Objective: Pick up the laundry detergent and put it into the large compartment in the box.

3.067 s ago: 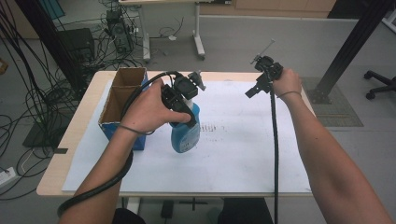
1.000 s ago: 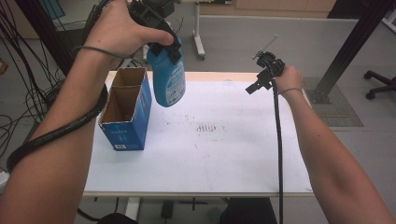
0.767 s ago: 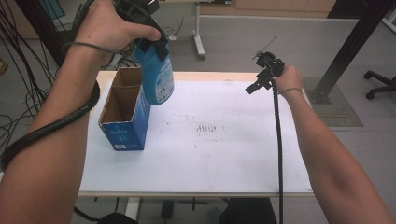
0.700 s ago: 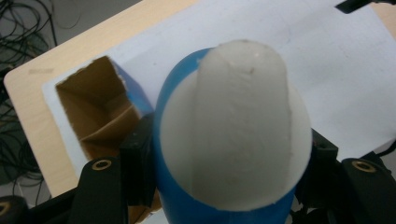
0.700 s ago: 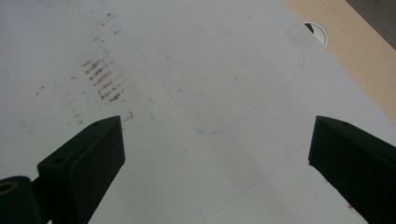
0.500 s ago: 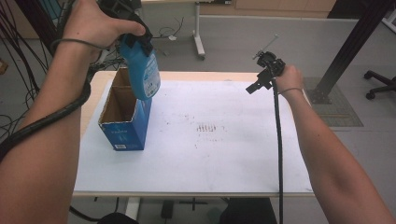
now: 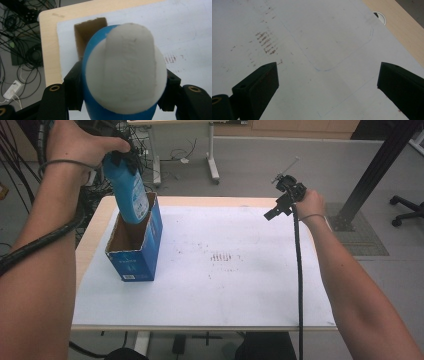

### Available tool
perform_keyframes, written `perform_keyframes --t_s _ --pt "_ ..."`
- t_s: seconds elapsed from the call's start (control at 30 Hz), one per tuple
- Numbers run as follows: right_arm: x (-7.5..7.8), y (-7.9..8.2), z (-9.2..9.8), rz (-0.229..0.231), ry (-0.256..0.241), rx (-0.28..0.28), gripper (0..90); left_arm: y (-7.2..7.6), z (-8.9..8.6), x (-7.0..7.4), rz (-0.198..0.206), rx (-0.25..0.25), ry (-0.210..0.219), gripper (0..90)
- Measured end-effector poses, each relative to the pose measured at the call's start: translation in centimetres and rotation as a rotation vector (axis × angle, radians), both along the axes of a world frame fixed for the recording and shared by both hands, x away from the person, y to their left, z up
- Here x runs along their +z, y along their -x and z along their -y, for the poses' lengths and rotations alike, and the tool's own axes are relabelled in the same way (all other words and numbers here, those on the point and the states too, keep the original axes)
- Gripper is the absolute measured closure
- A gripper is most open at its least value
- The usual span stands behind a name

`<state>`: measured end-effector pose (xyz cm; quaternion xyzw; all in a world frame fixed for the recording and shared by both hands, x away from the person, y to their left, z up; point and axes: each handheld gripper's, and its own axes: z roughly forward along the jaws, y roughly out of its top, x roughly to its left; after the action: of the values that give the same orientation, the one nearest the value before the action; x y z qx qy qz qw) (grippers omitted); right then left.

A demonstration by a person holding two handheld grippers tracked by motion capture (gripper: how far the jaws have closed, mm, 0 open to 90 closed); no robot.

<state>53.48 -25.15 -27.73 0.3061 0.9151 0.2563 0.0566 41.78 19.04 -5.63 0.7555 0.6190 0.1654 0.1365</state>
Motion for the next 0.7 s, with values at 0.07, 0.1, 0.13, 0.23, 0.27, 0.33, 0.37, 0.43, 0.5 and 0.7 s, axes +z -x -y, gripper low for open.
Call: perform_keyframes --t_s 0.07,0.1,0.13,0.23,0.27,0.33,0.37,0.43,0.5,0.7 --pt "0.0 0.0 0.0 0.001 0.0 0.002 3.5 0.0 -0.5 -0.2 -0.001 0.014 0.0 37.8" --pt "0.0 0.0 0.0 0.001 -0.002 0.002 3.5 -0.1 -0.6 -0.3 -0.005 0.02 0.002 37.8" --pt "0.0 0.0 0.0 0.002 -0.002 0.003 3.5 -0.1 -0.8 -0.4 -0.006 0.023 0.002 37.8" --pt "0.0 0.0 0.0 0.003 -0.003 0.004 3.5 -0.3 -1.5 -1.0 -0.025 0.034 0.005 37.8" --pt "0.0 0.0 0.0 0.003 -0.003 0.004 3.5 -0.3 -1.5 -1.0 -0.025 0.034 0.005 37.8" --pt "0.0 0.0 0.0 0.003 -0.003 0.005 3.5 -0.3 -1.7 -1.3 -0.027 0.037 0.006 37.8" --pt "0.0 0.0 0.0 0.001 -0.002 0.002 3.4 -0.4 -1.7 -1.5 -0.031 0.039 0.001 37.8" --pt "0.0 0.0 0.0 0.002 -0.002 0.002 3.5 -0.4 -1.9 -1.9 -0.038 0.039 0.001 37.8" --pt "0.0 0.0 -0.1 0.002 -0.002 0.003 3.5 -0.6 -2.1 -2.4 -0.046 0.041 0.005 37.8" --pt "0.0 0.0 -0.1 0.002 -0.003 0.002 3.4 -0.8 -2.8 -4.1 -0.074 0.042 0.02 37.8"
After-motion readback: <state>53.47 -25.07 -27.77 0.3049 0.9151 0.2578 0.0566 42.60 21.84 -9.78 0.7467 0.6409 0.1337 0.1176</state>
